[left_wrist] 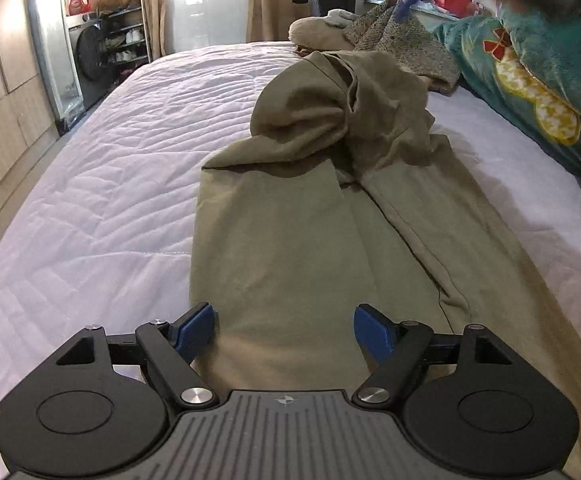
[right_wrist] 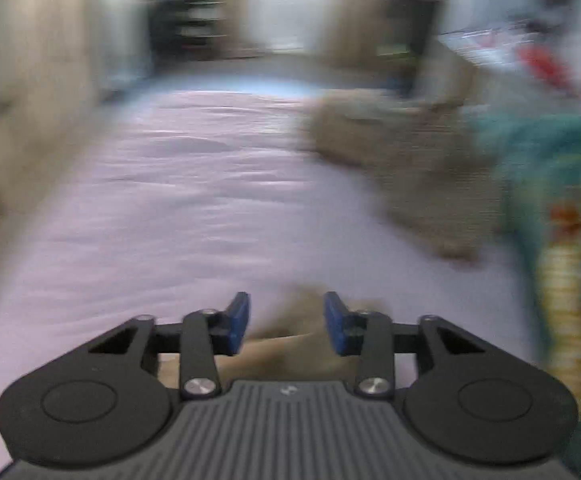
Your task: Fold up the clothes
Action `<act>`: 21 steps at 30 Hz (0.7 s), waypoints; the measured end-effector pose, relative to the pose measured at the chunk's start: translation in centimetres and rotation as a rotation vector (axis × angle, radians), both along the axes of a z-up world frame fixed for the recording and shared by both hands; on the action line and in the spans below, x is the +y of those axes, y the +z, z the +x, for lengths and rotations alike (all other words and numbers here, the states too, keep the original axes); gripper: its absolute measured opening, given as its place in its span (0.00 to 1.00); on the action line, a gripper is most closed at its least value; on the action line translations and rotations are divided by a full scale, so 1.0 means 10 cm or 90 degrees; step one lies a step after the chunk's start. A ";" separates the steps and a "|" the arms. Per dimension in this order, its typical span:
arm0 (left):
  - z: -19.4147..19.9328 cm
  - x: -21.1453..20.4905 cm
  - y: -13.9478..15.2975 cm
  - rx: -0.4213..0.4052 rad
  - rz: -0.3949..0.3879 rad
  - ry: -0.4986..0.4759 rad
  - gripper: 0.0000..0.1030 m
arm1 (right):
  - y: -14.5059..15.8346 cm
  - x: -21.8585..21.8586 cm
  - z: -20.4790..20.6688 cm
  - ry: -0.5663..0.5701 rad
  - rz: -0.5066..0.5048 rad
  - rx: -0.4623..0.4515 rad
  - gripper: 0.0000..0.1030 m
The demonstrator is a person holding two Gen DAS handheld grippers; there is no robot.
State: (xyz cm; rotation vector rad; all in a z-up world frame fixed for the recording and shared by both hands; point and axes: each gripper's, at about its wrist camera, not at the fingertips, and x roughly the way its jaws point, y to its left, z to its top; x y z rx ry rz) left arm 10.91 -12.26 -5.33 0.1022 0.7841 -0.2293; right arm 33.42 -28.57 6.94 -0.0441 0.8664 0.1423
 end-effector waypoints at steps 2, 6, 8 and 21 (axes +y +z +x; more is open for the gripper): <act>0.03 0.00 -0.01 0.003 -0.004 0.000 0.79 | 0.06 0.30 -0.22 0.099 -0.002 0.019 0.66; 0.07 0.00 -0.01 0.008 -0.005 -0.004 0.80 | -0.20 0.91 -0.40 0.239 -0.098 0.066 0.67; 0.06 0.00 -0.03 0.009 -0.003 -0.009 0.80 | -0.46 1.05 -0.32 0.241 -0.175 0.098 0.66; 0.10 0.03 -0.02 0.013 -0.019 -0.021 0.87 | -0.83 1.23 -0.25 0.313 -0.224 0.166 0.04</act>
